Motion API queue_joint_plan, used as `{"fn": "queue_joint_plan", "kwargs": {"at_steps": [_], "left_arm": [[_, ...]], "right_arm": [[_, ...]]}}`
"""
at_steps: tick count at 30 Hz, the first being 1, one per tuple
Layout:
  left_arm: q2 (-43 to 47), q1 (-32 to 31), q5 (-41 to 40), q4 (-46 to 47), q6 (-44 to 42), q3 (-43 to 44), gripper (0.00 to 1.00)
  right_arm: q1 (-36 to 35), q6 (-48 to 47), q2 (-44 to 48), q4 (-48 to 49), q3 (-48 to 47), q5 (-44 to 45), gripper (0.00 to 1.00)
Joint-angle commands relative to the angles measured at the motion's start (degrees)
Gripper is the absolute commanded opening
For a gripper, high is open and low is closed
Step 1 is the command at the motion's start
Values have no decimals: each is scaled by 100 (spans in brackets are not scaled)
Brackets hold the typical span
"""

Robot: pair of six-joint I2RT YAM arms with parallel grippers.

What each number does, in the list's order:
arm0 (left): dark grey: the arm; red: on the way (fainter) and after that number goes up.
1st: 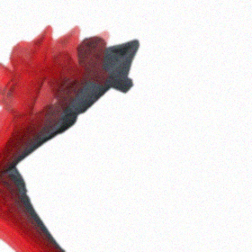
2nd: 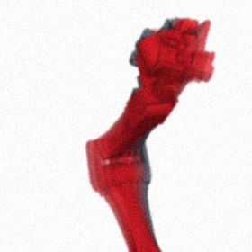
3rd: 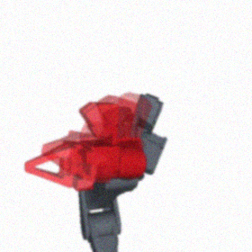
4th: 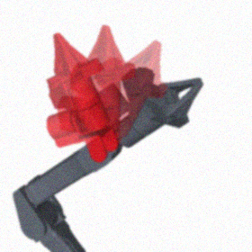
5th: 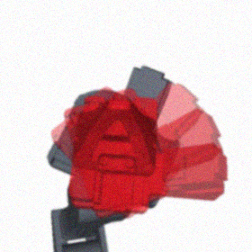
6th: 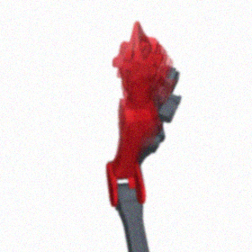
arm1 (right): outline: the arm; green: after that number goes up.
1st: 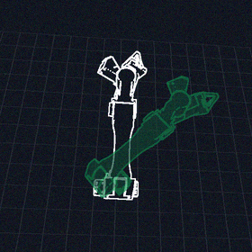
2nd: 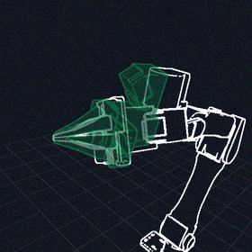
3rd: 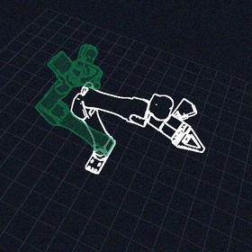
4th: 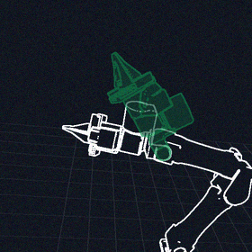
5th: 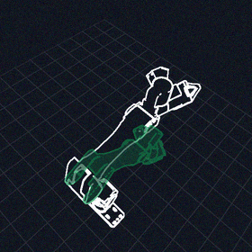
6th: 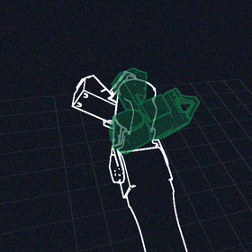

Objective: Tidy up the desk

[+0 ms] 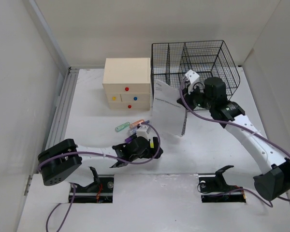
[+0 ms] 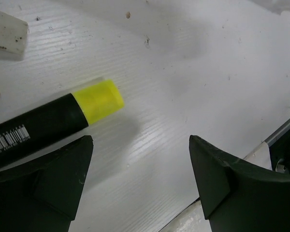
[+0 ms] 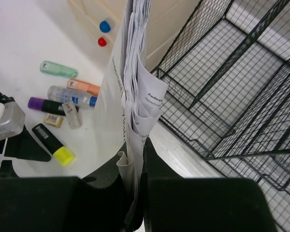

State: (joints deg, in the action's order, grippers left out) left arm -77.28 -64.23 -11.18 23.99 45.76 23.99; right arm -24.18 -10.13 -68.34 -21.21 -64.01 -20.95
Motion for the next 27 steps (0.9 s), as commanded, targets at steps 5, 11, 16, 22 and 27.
{"fn": "queue_joint_plan", "kwargs": {"at_steps": [5, 11, 16, 22, 27], "left_arm": [[-68, 7, -16, -184, 65, -325, 79], [46, 7, 36, -236, 65, -430, 78], [169, 7, 37, -289, 65, -483, 78], [169, 7, 142, -289, 65, -483, 76], [169, -46, 142, -289, 65, -483, 76]], "right_arm": [[-560, -323, -21, -217, -1120, 1127, 0], [-447, -463, -198, 170, -1912, 1919, 0], [-394, -534, -645, 266, -2642, 2821, 0], [-324, -473, -1058, 1180, -2643, 3939, 0], [-324, -253, -1674, 1470, -2906, 5107, 0]]}}
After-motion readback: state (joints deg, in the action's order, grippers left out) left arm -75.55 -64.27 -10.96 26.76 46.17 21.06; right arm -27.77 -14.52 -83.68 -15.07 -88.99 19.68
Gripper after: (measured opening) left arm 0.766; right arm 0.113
